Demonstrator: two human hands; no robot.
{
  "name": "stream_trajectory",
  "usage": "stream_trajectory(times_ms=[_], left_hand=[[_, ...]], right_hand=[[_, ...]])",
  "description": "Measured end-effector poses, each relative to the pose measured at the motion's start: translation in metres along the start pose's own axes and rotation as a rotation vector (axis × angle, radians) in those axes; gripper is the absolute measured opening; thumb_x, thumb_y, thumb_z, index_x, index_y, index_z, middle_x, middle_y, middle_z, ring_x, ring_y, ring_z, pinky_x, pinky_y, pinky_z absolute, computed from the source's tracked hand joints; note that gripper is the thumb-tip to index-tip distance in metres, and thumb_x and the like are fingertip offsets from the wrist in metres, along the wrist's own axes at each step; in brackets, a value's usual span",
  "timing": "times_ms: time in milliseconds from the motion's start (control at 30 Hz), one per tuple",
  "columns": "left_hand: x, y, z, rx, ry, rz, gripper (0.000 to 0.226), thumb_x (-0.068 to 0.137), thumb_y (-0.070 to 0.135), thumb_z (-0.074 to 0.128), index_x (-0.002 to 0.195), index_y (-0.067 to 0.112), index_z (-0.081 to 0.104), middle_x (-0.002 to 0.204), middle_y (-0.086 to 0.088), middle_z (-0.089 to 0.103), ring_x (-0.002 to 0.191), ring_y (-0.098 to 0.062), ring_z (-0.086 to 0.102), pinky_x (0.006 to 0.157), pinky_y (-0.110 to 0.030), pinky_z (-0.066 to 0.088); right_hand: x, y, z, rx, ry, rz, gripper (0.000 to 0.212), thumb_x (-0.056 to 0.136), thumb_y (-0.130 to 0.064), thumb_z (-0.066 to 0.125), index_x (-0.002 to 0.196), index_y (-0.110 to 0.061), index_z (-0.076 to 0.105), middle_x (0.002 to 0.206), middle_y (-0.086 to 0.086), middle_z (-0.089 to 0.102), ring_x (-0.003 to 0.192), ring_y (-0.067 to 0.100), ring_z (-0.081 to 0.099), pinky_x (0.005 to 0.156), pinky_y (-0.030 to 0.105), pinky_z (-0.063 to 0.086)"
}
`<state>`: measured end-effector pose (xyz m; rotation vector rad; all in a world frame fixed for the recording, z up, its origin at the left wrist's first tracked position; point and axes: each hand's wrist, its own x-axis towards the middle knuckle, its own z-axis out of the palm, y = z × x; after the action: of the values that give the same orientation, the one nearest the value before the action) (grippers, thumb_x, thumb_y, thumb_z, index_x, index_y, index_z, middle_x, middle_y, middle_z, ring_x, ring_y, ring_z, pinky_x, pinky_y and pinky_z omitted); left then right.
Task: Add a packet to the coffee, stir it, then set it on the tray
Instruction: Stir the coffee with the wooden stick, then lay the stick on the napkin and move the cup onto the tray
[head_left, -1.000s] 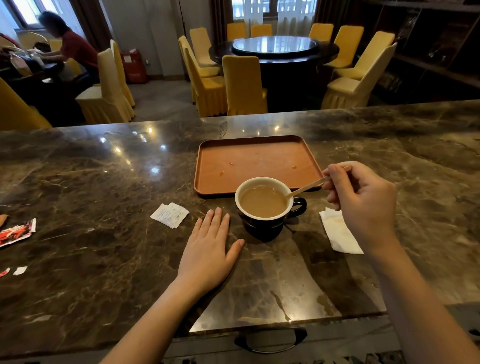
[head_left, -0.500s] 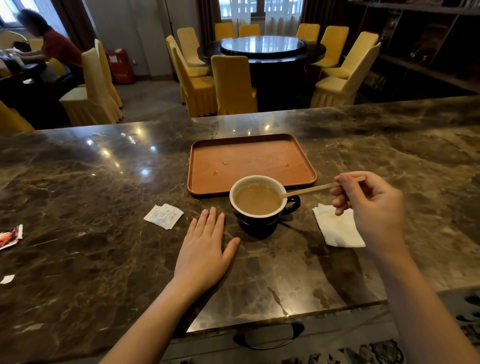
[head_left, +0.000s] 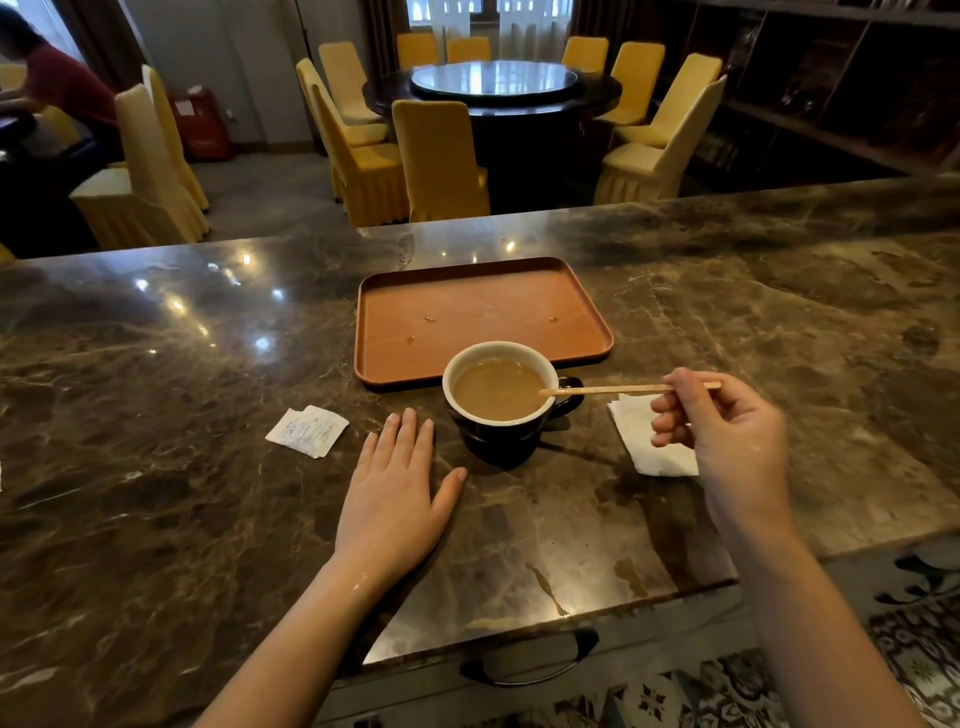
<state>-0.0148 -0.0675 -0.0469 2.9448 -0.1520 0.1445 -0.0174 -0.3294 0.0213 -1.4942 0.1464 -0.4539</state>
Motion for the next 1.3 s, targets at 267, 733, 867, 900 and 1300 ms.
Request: stream_trajectory(times_ms=[267, 733, 867, 900, 1300], left_hand=[[0.0, 0.0, 0.0, 0.001, -0.001, 0.007, 0.073, 0.085, 0.063, 0.012, 0.144, 0.022, 0.005, 0.156, -0.002, 0.0, 0.142, -0.015, -0.006, 0.111, -0.032, -0.007], [0.001, 0.002, -0.002, -0.004, 0.001, 0.009, 0.07, 0.088, 0.059, 0.016, 0.145, 0.02, 0.007, 0.156, -0.004, 0.002, 0.142, -0.016, -0.005, 0.111, -0.032, -0.006], [0.001, 0.002, -0.003, -0.003, -0.001, 0.003, 0.07, 0.088, 0.058, 0.017, 0.145, 0.019, 0.007, 0.156, -0.004, 0.003, 0.142, -0.017, -0.004, 0.111, -0.032, -0.006], [0.001, 0.002, -0.003, -0.003, -0.005, 0.003, 0.07, 0.088, 0.059, 0.017, 0.145, 0.019, 0.007, 0.156, -0.004, 0.003, 0.142, -0.017, -0.004, 0.112, -0.033, -0.006], [0.001, 0.004, -0.005, 0.003, -0.018, 0.009, 0.069, 0.089, 0.057, 0.019, 0.145, 0.018, 0.009, 0.156, -0.006, 0.004, 0.143, -0.018, -0.003, 0.112, -0.034, -0.003]], right_hand=[[-0.016, 0.004, -0.035, 0.103, 0.285, 0.07, 0.009, 0.084, -0.021, 0.064, 0.085, -0.013, 0.068, 0.066, 0.001, 0.071, 0.06, 0.012, 0.067, 0.056, 0.02, 0.056], [-0.08, 0.027, -0.036, -0.584, 0.234, 0.034, 0.005, 0.082, -0.011, 0.064, 0.082, -0.016, 0.064, 0.068, 0.0, 0.066, 0.062, 0.018, 0.064, 0.057, 0.037, 0.056], [-0.082, 0.018, -0.034, -0.999, 0.11, -0.204, 0.005, 0.079, -0.009, 0.066, 0.081, -0.011, 0.062, 0.064, -0.019, 0.044, 0.066, 0.02, 0.051, 0.053, 0.032, 0.042], [-0.081, 0.018, -0.034, -1.046, 0.08, -0.229, 0.006, 0.078, -0.007, 0.066, 0.081, -0.01, 0.062, 0.063, -0.017, 0.046, 0.066, 0.02, 0.049, 0.054, 0.031, 0.039], [-0.075, 0.027, -0.042, -1.194, -0.051, -0.265, 0.011, 0.078, -0.003, 0.067, 0.089, -0.003, 0.067, 0.076, 0.009, 0.06, 0.076, 0.019, 0.044, 0.06, 0.03, 0.037]])
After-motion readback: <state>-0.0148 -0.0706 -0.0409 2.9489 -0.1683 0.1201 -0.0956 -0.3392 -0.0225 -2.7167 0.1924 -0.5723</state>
